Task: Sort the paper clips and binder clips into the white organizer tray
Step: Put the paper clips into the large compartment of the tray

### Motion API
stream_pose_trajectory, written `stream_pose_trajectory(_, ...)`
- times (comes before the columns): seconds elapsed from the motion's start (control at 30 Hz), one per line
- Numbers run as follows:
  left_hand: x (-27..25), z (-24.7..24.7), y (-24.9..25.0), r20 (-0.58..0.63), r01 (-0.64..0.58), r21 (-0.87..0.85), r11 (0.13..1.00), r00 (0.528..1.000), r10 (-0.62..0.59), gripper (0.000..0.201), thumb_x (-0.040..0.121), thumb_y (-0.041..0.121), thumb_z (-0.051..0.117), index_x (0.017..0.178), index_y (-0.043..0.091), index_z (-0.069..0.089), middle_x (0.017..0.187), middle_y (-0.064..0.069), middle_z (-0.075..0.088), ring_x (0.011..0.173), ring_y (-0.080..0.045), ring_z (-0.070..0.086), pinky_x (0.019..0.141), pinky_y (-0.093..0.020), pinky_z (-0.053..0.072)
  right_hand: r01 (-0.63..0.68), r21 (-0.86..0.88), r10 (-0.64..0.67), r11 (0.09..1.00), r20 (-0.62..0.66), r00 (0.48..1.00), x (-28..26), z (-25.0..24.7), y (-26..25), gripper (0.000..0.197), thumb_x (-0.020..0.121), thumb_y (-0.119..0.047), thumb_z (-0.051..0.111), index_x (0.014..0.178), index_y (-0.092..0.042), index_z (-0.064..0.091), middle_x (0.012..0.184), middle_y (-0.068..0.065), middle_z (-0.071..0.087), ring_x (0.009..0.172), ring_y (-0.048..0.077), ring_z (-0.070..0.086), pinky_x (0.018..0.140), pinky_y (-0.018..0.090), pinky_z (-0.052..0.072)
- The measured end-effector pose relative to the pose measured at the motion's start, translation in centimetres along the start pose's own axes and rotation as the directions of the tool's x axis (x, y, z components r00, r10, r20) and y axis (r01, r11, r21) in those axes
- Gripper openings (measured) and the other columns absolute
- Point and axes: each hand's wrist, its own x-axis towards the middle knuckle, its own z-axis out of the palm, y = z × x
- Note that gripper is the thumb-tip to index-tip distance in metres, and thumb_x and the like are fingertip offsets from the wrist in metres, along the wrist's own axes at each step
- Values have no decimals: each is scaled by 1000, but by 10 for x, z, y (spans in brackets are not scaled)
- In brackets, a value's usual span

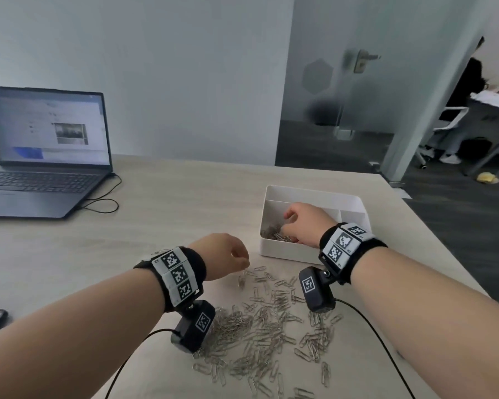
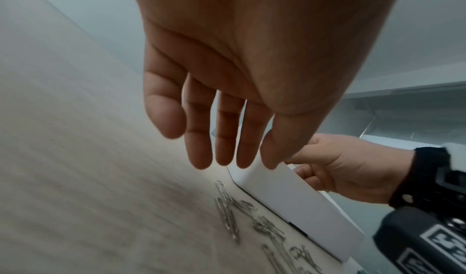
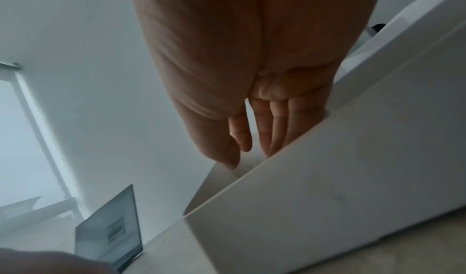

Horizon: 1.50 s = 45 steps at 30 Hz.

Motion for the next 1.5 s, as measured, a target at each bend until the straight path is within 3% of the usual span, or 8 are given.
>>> stream_pose_trajectory(0.2,-18,-4,-8,129,24,237,971,990,-56,52,83,68,60,121,32,59,113,13,62,100,-12,60,87,-31,51,213,-88,-219,973,-65,973,-53,-19,19,31,91,-32,66,120,-23,65,121,-2,57,97,8,57,84,20,44)
stream_pose_trajectory(0.3,-38,-10,-10,198,80,394,915,965,-170,74,65,84,62,117,32,54,94,12,63,82,-11,60,74,-32,51,174,-178,-147,968,156,977,-95,-23,29,50,85,-51,70,128,-31,56,121,-6,55,100,9,59,84,23,50)
stream_pose_trajectory(0.47,-81,-12,3,381,129,426,896,872,-307,81,56,78,76,114,30,45,75,3,71,44,-7,55,50,-23,46,59,-299,100,953,488,867,-143,-15,47,103,63,-66,82,148,-41,30,141,-4,42,85,17,71,66,30,64)
stream_pose_trajectory(0.67,-89,14,23,416,26,334,942,893,-172,91,60,53,91,128,26,37,117,0,62,56,-14,66,61,-39,64,92,-307,84,947,512,855,-152,6,42,93,66,-44,87,142,-33,36,130,-3,42,84,22,70,61,31,62)
stream_pose_trajectory(0.97,-46,36,43,260,68,63,996,962,-82,49,77,40,80,111,28,48,102,1,61,71,-29,75,55,-37,61,98,-86,-57,991,389,919,-132,27,24,57,80,-28,81,130,-25,54,106,-4,54,57,8,55,49,22,49)
stream_pose_trajectory(1.2,-66,6,12,320,42,277,960,938,-133,103,48,70,86,131,36,34,118,13,43,68,-18,68,59,-33,61,49,-197,37,979,409,912,-140,0,44,96,69,-54,85,148,-34,34,123,-10,37,69,13,67,57,25,58)
stream_pose_trajectory(1.37,-73,21,3,310,-42,408,912,946,-95,120,43,71,86,140,33,26,130,11,41,92,-15,57,84,-38,55,88,-304,55,949,432,900,-135,12,44,122,64,-57,86,159,-28,15,149,0,33,98,19,66,69,32,63)
stream_pose_trajectory(1.5,-52,19,14,269,24,373,927,954,-133,147,39,72,87,154,41,0,148,6,27,117,-24,58,95,-45,54,80,-334,68,939,408,910,-117,19,27,125,62,-59,87,159,-22,17,147,4,34,90,23,69,68,37,64)
